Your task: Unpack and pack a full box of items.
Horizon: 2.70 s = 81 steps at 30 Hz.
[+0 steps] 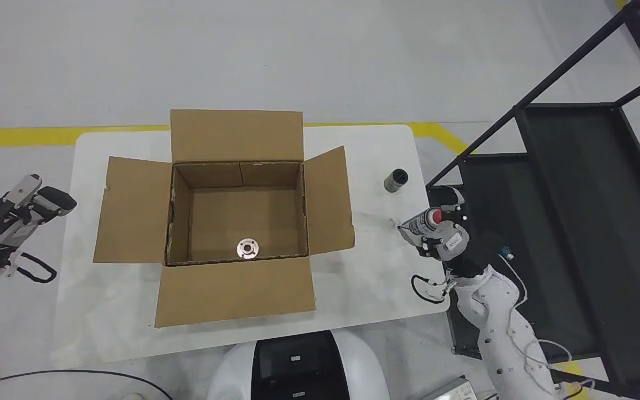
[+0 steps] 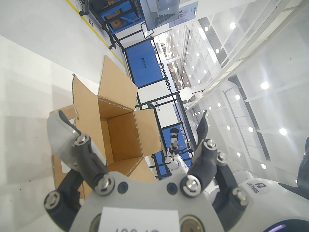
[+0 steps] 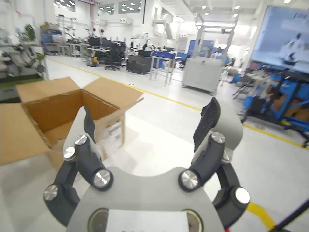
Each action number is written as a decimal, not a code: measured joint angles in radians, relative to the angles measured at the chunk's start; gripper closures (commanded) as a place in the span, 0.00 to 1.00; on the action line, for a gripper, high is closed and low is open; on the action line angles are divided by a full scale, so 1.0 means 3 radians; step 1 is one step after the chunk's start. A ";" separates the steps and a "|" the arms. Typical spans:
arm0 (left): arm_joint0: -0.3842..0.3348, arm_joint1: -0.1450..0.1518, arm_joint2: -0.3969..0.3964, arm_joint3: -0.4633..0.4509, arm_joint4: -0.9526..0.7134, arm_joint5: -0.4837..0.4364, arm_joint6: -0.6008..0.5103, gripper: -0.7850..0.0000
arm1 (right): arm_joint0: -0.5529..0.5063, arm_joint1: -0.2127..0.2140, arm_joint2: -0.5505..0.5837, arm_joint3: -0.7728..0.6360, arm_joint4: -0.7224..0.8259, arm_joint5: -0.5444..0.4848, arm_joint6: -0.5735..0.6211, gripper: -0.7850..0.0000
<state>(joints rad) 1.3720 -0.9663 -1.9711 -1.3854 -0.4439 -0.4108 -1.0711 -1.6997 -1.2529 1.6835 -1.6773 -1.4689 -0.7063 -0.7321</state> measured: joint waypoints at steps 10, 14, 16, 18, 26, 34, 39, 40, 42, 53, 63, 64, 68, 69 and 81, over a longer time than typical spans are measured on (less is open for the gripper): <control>0.0000 0.0000 0.0000 0.0000 0.0000 0.0000 0.0000 0.00 | 0.0116 0.0022 -0.0177 -0.0344 0.0975 -0.0404 0.1339 0.00; 0.0000 0.0000 0.0000 0.0000 0.0000 0.0000 0.0000 0.00 | 0.0181 -0.0007 -0.0379 -0.0341 0.1764 -0.0261 0.1537 0.00; 0.0000 0.0000 0.0000 0.0000 0.0000 0.0000 0.0000 0.00 | 0.0181 -0.0006 -0.0371 -0.0342 0.1818 -0.0263 0.1533 0.00; 0.0000 0.0000 0.0000 0.0000 0.0000 0.0000 0.0000 0.00 | 0.0179 -0.0006 -0.0369 -0.0342 0.1719 -0.0267 0.1530 0.00; 0.0000 0.0000 0.0000 0.0000 0.0000 0.0000 0.0000 0.00 | 0.0179 -0.0005 -0.0369 -0.0342 0.1698 -0.0267 0.1530 0.00; 0.0000 0.0000 0.0000 0.0000 0.0000 0.0000 0.0000 0.00 | 0.0244 0.0022 -0.0350 -0.0572 0.1315 0.0086 0.2101 0.00; 0.0000 0.0000 0.0000 0.0000 0.0000 0.0000 0.0000 0.00 | 0.0346 0.0045 -0.0421 -0.1092 0.0957 0.0417 0.2913 0.00; 0.0000 0.0000 0.0000 0.0000 0.0000 0.0000 0.0000 0.00 | 0.0370 0.0047 -0.0468 -0.1161 0.0960 0.0452 0.3051 0.00; 0.0000 0.0000 0.0000 0.0000 0.0000 0.0000 0.0000 0.00 | 0.0425 0.0042 -0.0631 -0.1289 0.0971 0.0500 0.3357 0.00; 0.0000 0.0000 0.0000 0.0000 0.0000 0.0000 0.0000 0.00 | 0.0704 -0.0018 -0.1399 -0.1201 0.1265 0.1006 0.3916 0.00; 0.0000 0.0000 0.0000 0.0000 0.0000 0.0000 0.0000 0.00 | 0.0703 -0.0017 -0.1393 -0.1203 0.1262 0.1000 0.3915 0.00; 0.0000 0.0000 0.0000 0.0000 0.0000 0.0000 0.0000 0.00 | 0.0703 -0.0017 -0.1393 -0.1203 0.1262 0.1000 0.3915 0.00; 0.0000 0.0000 0.0000 0.0000 0.0000 0.0000 0.0000 0.00 | 0.0703 -0.0017 -0.1394 -0.1203 0.1262 0.1001 0.3915 0.00; 0.0000 0.0000 0.0000 0.0000 0.0000 0.0000 0.0000 0.00 | 0.0706 -0.0019 -0.1407 -0.1204 0.1274 0.1013 0.3918 0.00; 0.0000 0.0000 0.0000 0.0000 0.0000 0.0000 0.0000 0.00 | 0.1656 -0.0144 -0.2256 -0.0980 0.1131 0.1595 0.5229 0.00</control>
<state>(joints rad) 1.3720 -0.9663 -1.9711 -1.3854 -0.4439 -0.4108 -1.0711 -1.2028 -1.2962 1.0067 -1.9712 -1.1297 -0.2279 0.8366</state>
